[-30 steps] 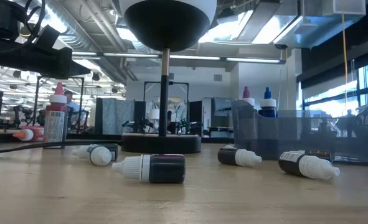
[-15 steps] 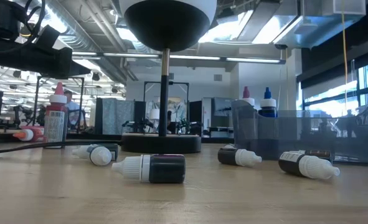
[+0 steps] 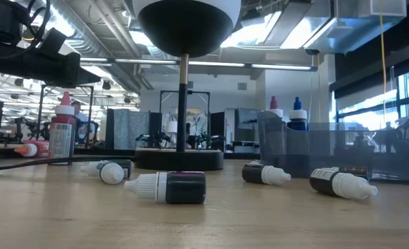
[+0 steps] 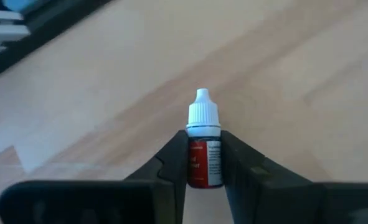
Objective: Pick & Place food coloring
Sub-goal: Put the small right red food coloring bottle into the black container, then put the small brown food coloring bottle into the black container
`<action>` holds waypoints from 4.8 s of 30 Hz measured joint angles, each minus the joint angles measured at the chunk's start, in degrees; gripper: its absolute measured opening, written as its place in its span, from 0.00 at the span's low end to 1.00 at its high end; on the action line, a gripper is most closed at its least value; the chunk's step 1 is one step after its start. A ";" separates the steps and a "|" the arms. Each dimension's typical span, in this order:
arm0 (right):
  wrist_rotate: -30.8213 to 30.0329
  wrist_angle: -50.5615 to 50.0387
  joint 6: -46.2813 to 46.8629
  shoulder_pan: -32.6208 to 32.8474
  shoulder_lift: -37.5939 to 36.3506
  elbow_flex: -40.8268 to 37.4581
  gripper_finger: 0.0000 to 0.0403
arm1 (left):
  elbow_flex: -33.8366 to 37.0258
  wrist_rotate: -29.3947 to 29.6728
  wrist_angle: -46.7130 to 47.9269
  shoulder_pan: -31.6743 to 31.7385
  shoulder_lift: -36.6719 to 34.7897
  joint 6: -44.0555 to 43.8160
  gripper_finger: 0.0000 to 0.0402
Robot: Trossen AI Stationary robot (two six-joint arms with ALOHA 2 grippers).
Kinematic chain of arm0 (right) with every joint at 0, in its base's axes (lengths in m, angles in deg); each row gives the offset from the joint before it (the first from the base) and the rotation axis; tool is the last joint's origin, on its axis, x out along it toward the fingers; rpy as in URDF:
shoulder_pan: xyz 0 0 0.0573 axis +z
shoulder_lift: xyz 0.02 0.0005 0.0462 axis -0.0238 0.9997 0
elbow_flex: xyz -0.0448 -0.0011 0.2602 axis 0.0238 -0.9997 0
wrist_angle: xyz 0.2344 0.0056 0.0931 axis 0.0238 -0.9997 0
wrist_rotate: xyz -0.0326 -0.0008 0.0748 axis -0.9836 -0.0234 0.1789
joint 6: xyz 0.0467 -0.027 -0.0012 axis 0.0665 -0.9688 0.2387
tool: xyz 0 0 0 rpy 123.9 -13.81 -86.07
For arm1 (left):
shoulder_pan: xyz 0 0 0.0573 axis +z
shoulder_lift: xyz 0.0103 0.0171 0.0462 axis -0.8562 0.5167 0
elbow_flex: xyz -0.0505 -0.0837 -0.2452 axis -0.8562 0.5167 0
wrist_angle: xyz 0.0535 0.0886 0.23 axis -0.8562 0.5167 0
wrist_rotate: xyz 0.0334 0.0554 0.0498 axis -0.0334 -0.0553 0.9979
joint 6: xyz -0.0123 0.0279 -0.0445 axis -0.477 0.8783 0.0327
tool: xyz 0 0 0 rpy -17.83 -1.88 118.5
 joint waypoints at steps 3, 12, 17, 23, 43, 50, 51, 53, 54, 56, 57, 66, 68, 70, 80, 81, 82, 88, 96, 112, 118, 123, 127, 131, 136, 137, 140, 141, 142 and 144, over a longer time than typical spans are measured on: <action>-3.18 -5.78 0.07 -0.04 -2.55 2.28 0.23 | 0.00 0.00 -0.02 0.00 0.00 -2.14 0.03; -16.70 -19.51 -2.80 -1.58 -6.99 10.97 0.21 | -0.01 0.00 -0.02 0.00 0.00 -3.89 0.02; -31.31 -19.23 -6.29 -2.73 -7.55 13.91 0.21 | -0.01 0.00 0.00 0.00 0.00 -4.03 0.03; -36.72 -19.23 -5.52 -7.76 -7.53 14.31 0.21 | 0.00 -0.02 0.00 0.00 0.00 -8.77 0.03; -25.59 -15.28 19.35 -25.01 -4.50 11.74 0.21 | 0.01 -0.02 0.03 0.00 0.00 -11.51 0.03; -26.51 -14.95 19.50 -26.05 -0.08 11.73 0.21 | 0.01 -0.64 0.03 0.00 0.00 -11.51 0.03; -26.53 -15.10 19.46 -26.03 0.36 11.73 0.21 | -0.01 -0.85 0.03 0.00 0.00 -11.51 0.03; -26.51 -15.08 19.44 -26.03 1.03 11.73 0.21 | -0.01 -1.10 0.04 0.00 0.00 -11.53 0.03; -26.51 -15.15 19.44 -26.03 1.19 11.73 0.21 | 0.00 -1.10 0.03 0.00 0.00 -11.52 0.03; -26.51 -15.11 19.40 -26.03 1.39 11.73 0.21 | 0.01 -1.11 0.05 0.00 0.00 -11.49 0.02; -26.51 -15.18 19.32 -26.03 1.41 11.73 0.22 | 0.01 -1.11 0.03 0.00 0.00 -11.51 0.02; -21.88 -15.55 18.00 -26.03 1.38 11.73 0.28 | 0.01 -1.11 0.03 0.00 0.00 -11.44 0.02; -18.90 -15.36 16.78 -26.03 1.33 11.75 0.29 | 0.00 -1.11 0.03 0.00 0.00 -11.44 0.03; -17.90 -15.84 16.46 -26.03 1.44 11.69 0.29 | -0.01 -1.11 0.05 0.00 0.00 -11.47 0.03; -18.09 -19.93 15.61 -26.64 1.22 15.57 0.29 | -0.01 -1.10 0.03 0.00 0.00 -11.43 0.03; -18.10 -21.62 15.34 -26.64 1.22 16.92 0.29 | 0.00 -1.09 0.03 0.00 0.00 -11.44 0.03; -18.10 -23.09 15.03 -26.64 1.22 18.21 0.29 | 0.00 -1.09 0.03 0.00 0.00 -11.44 0.03; -15.72 -24.35 13.32 -25.53 1.17 23.26 0.29 | -0.01 -1.09 0.03 0.00 0.00 -11.42 0.02; -15.81 -22.59 17.89 -21.57 1.75 23.88 0.29 | -0.01 -1.09 0.03 0.00 0.00 -11.45 0.02; -29.07 -50.55 40.03 -11.36 19.51 45.05 0.29 | 0.01 -1.09 0.01 0.00 0.00 -14.39 0.03; -27.76 -51.57 48.69 -10.61 26.50 46.72 0.29 | 0.00 -1.09 0.00 0.00 0.00 -19.08 0.02; -29.66 -51.53 52.72 -10.64 28.69 46.68 0.29 | -0.01 -1.09 0.00 0.00 0.00 -20.49 0.02; -29.98 -50.58 52.77 -10.64 28.69 46.68 0.29 | 0.00 -1.09 0.00 0.00 0.00 -20.47 0.03; -30.09 -50.55 54.14 -10.69 28.69 46.68 0.29 | 0.00 -1.09 0.00 0.00 0.00 -20.46 0.03; -30.16 -50.49 58.44 -10.86 28.69 46.68 0.29 | -0.01 -1.09 0.00 0.00 0.00 -20.45 0.03; -30.16 -50.41 58.85 -10.84 28.69 46.64 0.29 | -0.01 -1.09 0.00 0.00 0.00 -20.45 0.03; -30.14 -50.11 60.88 -10.84 28.71 46.63 0.29 | -0.01 -1.09 0.00 0.00 0.00 -20.45 0.03; -30.14 -49.95 61.67 -10.84 28.71 46.62 0.29 | 0.01 -1.09 0.00 0.00 0.00 -20.44 0.03; -30.14 -49.88 61.87 -10.84 28.71 46.61 0.29 | 0.01 -1.09 0.00 0.00 0.00 -20.43 0.03; -30.14 -49.35 61.93 -10.84 28.71 46.61 0.29 | 0.01 -1.09 0.00 0.00 0.00 -20.43 0.02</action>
